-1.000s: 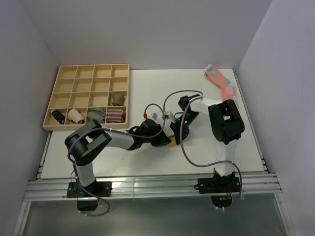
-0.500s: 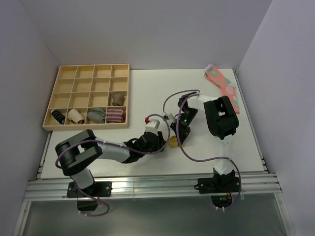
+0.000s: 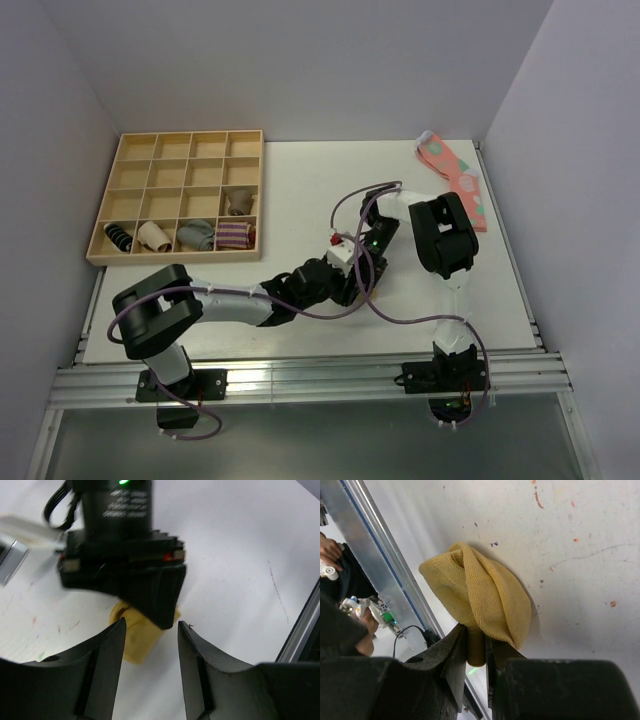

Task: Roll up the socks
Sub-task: Adjust the sock at the center of the board.

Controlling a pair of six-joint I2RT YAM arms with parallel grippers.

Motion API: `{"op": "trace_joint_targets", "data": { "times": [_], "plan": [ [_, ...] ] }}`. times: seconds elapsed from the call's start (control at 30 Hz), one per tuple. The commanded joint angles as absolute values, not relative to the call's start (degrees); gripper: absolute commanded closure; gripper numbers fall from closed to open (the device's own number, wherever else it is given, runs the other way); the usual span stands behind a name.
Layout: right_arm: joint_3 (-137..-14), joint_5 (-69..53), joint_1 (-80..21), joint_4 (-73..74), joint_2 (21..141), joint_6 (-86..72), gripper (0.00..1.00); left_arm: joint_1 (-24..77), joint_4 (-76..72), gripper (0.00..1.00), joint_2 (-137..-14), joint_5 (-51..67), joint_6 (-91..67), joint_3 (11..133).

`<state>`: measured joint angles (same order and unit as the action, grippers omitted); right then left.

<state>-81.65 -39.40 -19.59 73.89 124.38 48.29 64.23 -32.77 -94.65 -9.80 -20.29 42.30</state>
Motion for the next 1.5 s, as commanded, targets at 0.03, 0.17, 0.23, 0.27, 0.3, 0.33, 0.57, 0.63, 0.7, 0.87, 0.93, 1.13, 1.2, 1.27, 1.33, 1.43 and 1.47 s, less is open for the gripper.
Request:
{"op": "trace_joint_targets", "data": {
  "times": [0.03,0.17,0.23,0.27,0.3,0.33,0.57,0.63,0.7,0.87,0.93,1.13,1.2,1.27,1.33,1.43,1.47],
  "plan": [
    [-83.5,-36.0,-19.3,74.8,125.8,48.3,0.85,64.4,-26.9,0.48,-97.7,-3.1,-12.1,48.6],
    [-83.7,-35.9,-19.2,75.0,125.9,48.3,0.85,64.0,-22.8,0.48,-100.6,-1.2,-10.1,51.8],
    [-83.8,-35.9,-19.3,75.2,125.9,48.3,0.85,63.7,-21.4,0.49,-101.0,-0.7,-9.5,52.0],
    [-83.9,-36.1,-19.2,75.4,126.1,48.5,0.85,63.6,-20.7,0.49,-101.4,-0.6,-9.2,52.4],
    [-84.0,-36.1,-19.2,75.7,126.3,48.5,0.85,63.5,-20.0,0.49,-101.7,-1.2,-9.1,52.5],
    [-84.1,-36.1,-19.2,75.7,126.4,48.5,0.85,63.5,-19.4,0.5,-101.8,-1.7,-9.0,52.5],
    [-84.6,-36.2,-19.2,76.1,127.6,48.9,0.85,63.3,-19.2,0.5,-102.0,-3.6,-8.2,51.2],
    [-84.6,-35.9,-19.2,76.2,127.9,48.8,0.85,63.2,-19.2,0.5,-102.0,-4.2,-7.8,51.1],
    [-84.6,-35.9,-19.2,76.2,128.1,48.9,0.85,63.1,-19.1,0.5,-102.3,-4.1,-7.5,51.2],
    [-85.3,-35.9,-19.2,76.6,128.4,49.0,0.85,62.8,-19.6,0.5,-103.2,-3.7,-6.9,51.4],
    [-85.6,-35.9,-19.2,77.0,128.7,48.9,0.85,62.8,-20.3,0.5,-103.4,-3.7,-6.9,51.1],
    [-85.2,-35.5,-19.2,76.6,128.8,48.9,0.85,61.8,-23.3,0.53,-105.1,-3.0,-7.6,50.5],
    [-84.6,-35.4,-19.2,76.5,128.6,49.2,0.85,61.3,-24.1,0.54,-105.4,-1.8,-8.3,50.2],
    [-84.1,-35.2,-19.2,76.1,128.5,49.2,0.85,60.6,-25.2,0.57,-105.3,-0.6,-9.2,49.7],
    [-83.9,-35.2,-19.2,75.8,128.5,49.0,0.85,60.3,-25.7,0.6,-105.7,0.6,-9.8,49.7],
    [-83.8,-35.2,-19.2,75.4,128.5,48.7,0.85,59.8,-25.6,0.72,-106.5,3.4,-11.2,49.7],
    [-83.8,-35.3,-19.2,75.4,128.4,48.4,0.85,59.3,-25.8,0.81,-106.6,4.3,-12.6,49.6]
  ]
}}
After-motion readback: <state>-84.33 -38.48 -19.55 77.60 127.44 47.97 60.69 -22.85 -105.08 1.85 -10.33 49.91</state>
